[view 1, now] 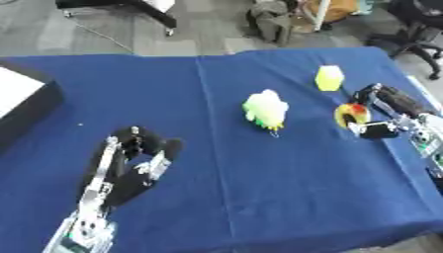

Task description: Pick up the objects with one hand, pass them to the other hand, and then place them into the box on the other side of the table.

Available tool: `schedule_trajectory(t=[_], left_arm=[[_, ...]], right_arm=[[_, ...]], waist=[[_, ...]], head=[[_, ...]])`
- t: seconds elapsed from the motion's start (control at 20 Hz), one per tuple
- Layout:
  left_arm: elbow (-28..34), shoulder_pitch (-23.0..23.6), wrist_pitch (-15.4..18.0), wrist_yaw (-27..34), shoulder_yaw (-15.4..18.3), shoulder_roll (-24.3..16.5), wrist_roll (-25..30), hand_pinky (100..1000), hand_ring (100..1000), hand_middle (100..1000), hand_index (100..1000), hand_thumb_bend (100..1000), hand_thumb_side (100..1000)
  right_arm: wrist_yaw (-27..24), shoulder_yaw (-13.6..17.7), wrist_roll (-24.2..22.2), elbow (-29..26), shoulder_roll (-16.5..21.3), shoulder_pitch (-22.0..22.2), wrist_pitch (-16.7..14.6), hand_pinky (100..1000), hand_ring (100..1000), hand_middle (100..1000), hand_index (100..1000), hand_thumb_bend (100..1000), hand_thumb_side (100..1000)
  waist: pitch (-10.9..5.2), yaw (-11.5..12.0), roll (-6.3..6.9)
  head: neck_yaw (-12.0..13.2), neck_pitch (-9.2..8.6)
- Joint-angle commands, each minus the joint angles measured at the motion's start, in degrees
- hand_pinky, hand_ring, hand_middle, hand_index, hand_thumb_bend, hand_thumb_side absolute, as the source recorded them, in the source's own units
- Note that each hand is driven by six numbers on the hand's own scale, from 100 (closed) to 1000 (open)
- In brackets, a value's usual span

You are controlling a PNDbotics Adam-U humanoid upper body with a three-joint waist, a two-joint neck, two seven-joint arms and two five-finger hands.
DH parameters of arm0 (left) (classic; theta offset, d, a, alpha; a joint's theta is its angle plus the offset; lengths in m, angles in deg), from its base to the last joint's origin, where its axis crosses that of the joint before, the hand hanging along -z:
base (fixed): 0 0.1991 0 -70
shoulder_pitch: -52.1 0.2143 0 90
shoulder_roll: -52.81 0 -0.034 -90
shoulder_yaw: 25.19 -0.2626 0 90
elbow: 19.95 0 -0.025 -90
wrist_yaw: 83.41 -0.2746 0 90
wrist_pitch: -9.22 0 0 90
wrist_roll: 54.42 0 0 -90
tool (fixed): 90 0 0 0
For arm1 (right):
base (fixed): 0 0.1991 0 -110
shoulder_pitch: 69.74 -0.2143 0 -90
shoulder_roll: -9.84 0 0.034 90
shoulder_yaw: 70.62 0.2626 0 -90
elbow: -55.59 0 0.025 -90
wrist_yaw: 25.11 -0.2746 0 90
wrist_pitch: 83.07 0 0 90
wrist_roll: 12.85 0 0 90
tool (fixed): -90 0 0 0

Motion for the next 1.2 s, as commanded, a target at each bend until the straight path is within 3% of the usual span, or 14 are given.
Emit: schedule_trajectory(t=[0.05, 0.3, 0.4, 0.65, 0.75, 0.85, 0.9, 1.0, 1.15, 1.2], left_arm=[[0.25, -0.67, 0.17, -0.28, 0.21, -0.08, -0.26, 568, 422, 428, 506, 606, 519], [-0.84, -0.27, 0.28, -0.45, 0.05, 0.04, -0.38, 568, 423, 429, 506, 610, 519], [-1.3, -0.2, 0.38, -0.61, -0.14, 0.16, -0.26, 568, 423, 430, 507, 619, 518], [-2.03, -0.39, 0.53, -1.12, -0.72, 0.5, 0.47, 572, 428, 436, 513, 649, 518], [-2.23, -0.7, 0.4, -1.56, -1.11, 0.78, 1.26, 576, 437, 451, 534, 675, 517], [-2.45, -0.82, 0.31, -2.11, -1.43, 1.04, 2.18, 581, 444, 459, 546, 695, 515], [-2.54, -0.91, 0.33, -2.32, -1.64, 1.14, 2.68, 584, 448, 466, 552, 720, 509], [-2.62, -1.12, 0.49, -3.35, -2.06, 1.35, 3.7, 589, 455, 479, 567, 752, 505], [-2.19, -1.77, 1.22, -5.48, -2.85, 1.62, 5.8, 604, 477, 516, 619, 877, 485], [-1.97, -2.0, 1.58, -6.26, -3.09, 1.71, 6.75, 616, 494, 535, 636, 929, 473]], right_arm=[[-2.16, 0.31, -0.23, -7.52, 0.78, -1.26, -0.38, 693, 535, 286, 351, 100, 202], [-6.32, -0.41, -0.63, -17.01, -1.19, -2.29, -0.29, 687, 524, 279, 342, 100, 177], [-9.6, -1.31, -1.74, -20.42, -2.82, -2.93, -0.27, 679, 510, 268, 323, 100, 308], [-19.4, -3.59, -6.79, -26.46, -7.5, -4.28, 0.23, 673, 500, 262, 316, 100, 415], [-22.53, -5.23, -8.97, -29.46, -9.9, -4.55, 0.13, 672, 499, 262, 315, 100, 415], [-25.1, -6.59, -11.16, -32.15, -11.59, -4.48, 0.38, 670, 497, 262, 315, 100, 350], [-26.39, -7.31, -12.15, -33.29, -12.33, -4.42, 0.58, 669, 495, 262, 315, 100, 435], [-28.61, -8.63, -13.81, -35.12, -13.53, -4.31, 1.18, 668, 494, 262, 315, 100, 447], [-30.84, -10.84, -16.28, -36.84, -14.92, -4.19, 1.71, 668, 494, 265, 318, 100, 443], [-31.37, -11.48, -17.02, -37.13, -15.18, -4.15, 1.81, 666, 492, 261, 317, 100, 361]], waist=[[-0.45, -0.16, 0.05], [-0.56, -0.45, 0.06], [-0.59, -0.56, 0.08], [-0.66, -0.76, 0.12], [-0.77, -0.83, 0.1], [-0.9, -0.97, 0.05], [-0.97, -1.03, 0.01], [-1.08, -1.13, -0.06], [-1.13, -1.07, -0.16], [-1.12, -1.03, -0.19]], head=[[0.03, -0.13], [0.07, -0.13], [0.09, -0.13], [0.08, -0.13], [0.15, -0.13], [0.28, -0.13], [0.31, -0.13], [0.36, -0.13], [0.41, -0.13], [0.37, -0.13]])
